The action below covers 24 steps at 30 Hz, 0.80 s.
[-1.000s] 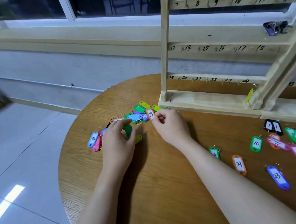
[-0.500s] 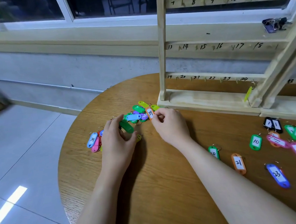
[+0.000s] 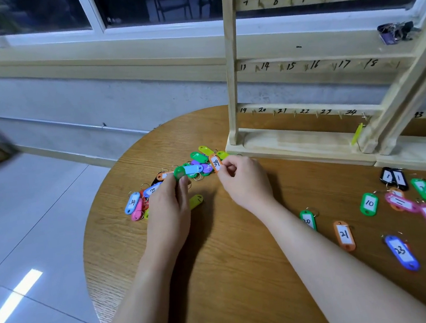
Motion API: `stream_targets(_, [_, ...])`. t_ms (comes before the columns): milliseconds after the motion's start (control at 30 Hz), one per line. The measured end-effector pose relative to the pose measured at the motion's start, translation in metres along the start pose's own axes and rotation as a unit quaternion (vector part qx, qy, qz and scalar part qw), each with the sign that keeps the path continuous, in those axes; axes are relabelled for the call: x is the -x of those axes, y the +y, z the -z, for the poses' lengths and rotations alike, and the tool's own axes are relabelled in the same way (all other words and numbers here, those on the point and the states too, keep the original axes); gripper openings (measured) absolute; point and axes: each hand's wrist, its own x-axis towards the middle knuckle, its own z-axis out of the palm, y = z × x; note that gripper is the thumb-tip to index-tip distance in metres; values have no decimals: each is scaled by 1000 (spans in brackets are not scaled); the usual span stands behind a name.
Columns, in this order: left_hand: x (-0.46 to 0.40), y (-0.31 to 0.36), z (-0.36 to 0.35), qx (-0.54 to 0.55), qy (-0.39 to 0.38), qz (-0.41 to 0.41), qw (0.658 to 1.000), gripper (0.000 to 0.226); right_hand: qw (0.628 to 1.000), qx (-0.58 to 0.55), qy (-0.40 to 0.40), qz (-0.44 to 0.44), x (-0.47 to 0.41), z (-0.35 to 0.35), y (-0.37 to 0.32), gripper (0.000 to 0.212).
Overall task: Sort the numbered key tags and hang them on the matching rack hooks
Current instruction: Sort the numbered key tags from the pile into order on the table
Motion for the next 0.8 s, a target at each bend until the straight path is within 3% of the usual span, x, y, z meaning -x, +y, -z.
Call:
stream_targets(267, [1, 0, 1, 14, -38, -1, 999, 31, 1000, 9, -2, -2, 0, 0, 0, 19])
stream_targets(467, [3, 8, 8, 77, -16, 37, 996, 11, 997, -33, -56, -50, 0, 7, -6, 17])
stream_targets(567, [6, 13, 13, 79, -12, 35, 996, 7, 987, -109, -82, -82, 11, 32, -8, 18])
stream_targets(800, [16, 42, 6, 50, -54, -36, 997, 17, 988, -110, -45, -101, 71, 129, 12, 23])
